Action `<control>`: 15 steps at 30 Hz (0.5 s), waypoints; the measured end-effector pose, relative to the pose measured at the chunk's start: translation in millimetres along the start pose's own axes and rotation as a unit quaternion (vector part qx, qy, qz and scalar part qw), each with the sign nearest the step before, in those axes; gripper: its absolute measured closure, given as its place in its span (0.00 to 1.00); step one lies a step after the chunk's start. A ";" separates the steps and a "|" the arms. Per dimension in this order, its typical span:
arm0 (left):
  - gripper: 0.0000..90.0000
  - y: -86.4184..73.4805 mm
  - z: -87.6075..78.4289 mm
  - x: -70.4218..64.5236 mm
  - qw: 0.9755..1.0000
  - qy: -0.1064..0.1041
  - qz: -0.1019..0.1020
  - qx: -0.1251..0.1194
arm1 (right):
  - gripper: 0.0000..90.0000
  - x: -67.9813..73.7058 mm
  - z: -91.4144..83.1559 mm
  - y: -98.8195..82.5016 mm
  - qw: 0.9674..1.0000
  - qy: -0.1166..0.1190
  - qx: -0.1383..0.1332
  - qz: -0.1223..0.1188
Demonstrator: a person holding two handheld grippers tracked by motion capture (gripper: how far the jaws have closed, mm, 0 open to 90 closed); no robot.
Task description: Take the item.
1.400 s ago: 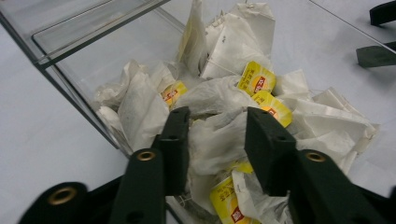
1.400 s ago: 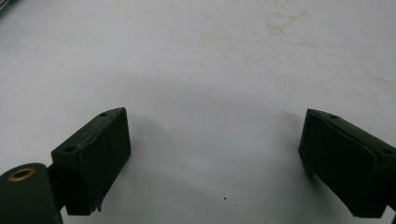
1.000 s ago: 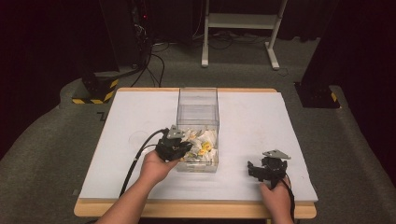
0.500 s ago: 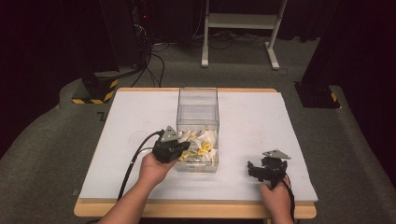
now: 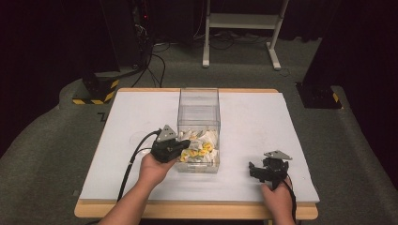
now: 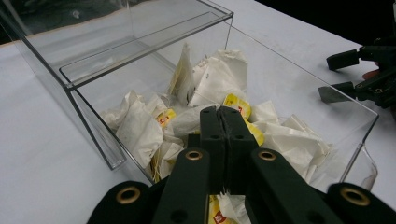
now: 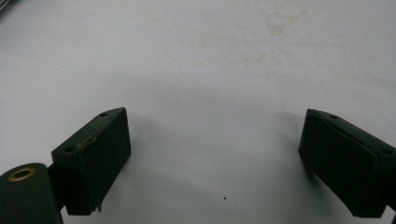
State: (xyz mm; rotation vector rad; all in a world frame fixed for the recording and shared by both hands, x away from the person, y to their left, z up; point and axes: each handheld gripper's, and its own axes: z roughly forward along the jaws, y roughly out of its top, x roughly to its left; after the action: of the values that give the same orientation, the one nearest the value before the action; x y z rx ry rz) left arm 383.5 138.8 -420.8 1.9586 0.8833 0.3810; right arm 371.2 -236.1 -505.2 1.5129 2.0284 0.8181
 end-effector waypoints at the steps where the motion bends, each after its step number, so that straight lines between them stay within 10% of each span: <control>1: 0.99 0.4 -0.4 0.0 1.000 -0.002 -0.001 -0.002 | 0.10 0.0 0.1 0.0 1.000 0.000 -0.001 0.000; 15: 0.99 6.8 -8.0 -0.1 0.999 0.000 -0.008 -0.033 | 0.10 0.0 0.0 0.0 1.000 0.000 0.000 0.000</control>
State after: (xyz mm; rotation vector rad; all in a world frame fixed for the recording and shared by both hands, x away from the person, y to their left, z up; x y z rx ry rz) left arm 381.8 141.6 -410.8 1.8902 0.8743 0.3956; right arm 371.3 -236.1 -505.2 1.5131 2.0285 0.8183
